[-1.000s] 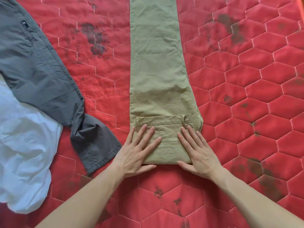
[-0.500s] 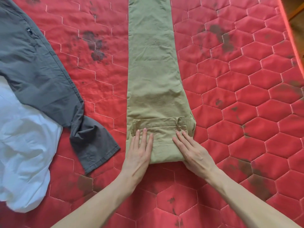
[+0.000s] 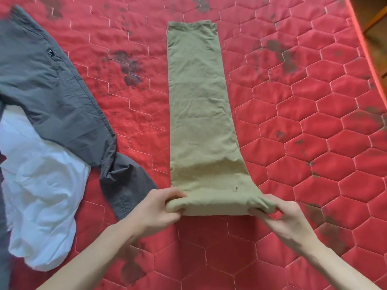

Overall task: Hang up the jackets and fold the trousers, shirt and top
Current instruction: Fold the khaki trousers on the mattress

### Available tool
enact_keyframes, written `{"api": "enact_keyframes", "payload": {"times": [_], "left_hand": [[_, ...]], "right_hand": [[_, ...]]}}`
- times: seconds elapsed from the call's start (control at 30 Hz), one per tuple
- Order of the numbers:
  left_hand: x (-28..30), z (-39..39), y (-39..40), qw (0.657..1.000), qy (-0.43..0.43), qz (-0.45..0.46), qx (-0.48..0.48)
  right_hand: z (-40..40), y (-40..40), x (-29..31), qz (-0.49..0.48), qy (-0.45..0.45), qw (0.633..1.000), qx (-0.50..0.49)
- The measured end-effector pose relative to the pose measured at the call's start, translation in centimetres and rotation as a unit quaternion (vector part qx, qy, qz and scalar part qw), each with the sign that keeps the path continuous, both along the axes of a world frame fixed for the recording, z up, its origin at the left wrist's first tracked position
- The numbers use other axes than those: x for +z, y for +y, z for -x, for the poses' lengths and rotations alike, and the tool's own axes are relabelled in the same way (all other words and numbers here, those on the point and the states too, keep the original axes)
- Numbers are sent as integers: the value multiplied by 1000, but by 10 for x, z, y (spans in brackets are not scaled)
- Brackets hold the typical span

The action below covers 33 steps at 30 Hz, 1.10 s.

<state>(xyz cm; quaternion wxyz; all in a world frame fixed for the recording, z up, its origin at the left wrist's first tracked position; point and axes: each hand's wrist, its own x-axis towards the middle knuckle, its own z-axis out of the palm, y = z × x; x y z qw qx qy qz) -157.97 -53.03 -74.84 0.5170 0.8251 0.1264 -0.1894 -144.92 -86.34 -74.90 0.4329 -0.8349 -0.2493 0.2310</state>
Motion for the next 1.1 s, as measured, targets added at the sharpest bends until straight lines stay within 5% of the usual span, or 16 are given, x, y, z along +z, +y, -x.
{"api": "enact_keyframes", "payload": {"times": [0.1,0.33,0.7,0.9,1.03,1.1], "left_hand": [[-12,1,1,986,35,82,142],[-48,-8,-36,889,79,187,411],[-92,-27,-46,939,-15,-20,343],[-106,-39,-52,926,16,-158,344],[-104,-44,-53,896,99,-305,307],[-99,-44,-58,890,75,-335,301]], "right_hand": [[0,7,-6,-5,39,996,-76],[-12,34,-57,50,29,988,-142],[-44,76,-110,111,-69,968,-216],[-49,83,-119,224,-149,936,-227],[-51,88,-118,228,-183,926,-238],[-53,86,-116,213,-177,928,-250]]}}
